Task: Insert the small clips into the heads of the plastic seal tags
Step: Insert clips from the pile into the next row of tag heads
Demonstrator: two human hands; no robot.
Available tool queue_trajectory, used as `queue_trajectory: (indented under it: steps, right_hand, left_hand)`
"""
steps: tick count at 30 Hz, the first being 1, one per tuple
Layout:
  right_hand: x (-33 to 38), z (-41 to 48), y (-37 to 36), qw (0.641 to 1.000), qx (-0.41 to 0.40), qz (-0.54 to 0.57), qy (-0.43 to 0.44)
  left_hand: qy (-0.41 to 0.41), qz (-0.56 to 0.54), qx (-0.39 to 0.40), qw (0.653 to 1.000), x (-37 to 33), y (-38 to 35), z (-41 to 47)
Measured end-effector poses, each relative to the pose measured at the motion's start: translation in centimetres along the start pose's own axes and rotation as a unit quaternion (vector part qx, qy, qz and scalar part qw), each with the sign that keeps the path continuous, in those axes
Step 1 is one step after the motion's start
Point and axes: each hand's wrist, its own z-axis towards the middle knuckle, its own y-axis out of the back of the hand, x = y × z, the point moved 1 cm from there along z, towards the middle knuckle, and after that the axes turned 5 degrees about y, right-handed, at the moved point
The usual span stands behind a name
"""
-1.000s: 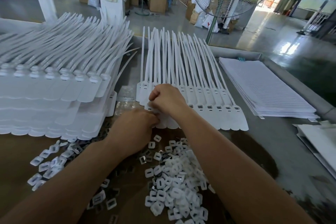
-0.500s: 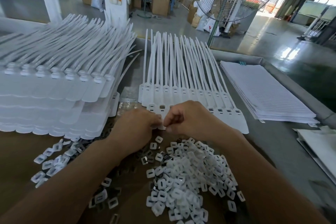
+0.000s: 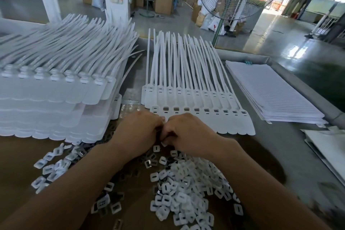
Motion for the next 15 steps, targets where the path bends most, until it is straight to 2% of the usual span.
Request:
queue_trajectory:
  steps: [9, 15]
  right_hand:
    - [-0.4, 0.0, -0.1, 0.999, 0.010, 0.031, 0.002]
    - [-1.5, 0.0, 1.0, 0.986, -0.114, 0.120, -0.027]
  left_hand:
    - [0.009, 0.006, 0.003, 1.000, 0.0, 0.0, -0.1]
    - [0.010, 0.006, 0.002, 1.000, 0.1, -0.1, 0.1]
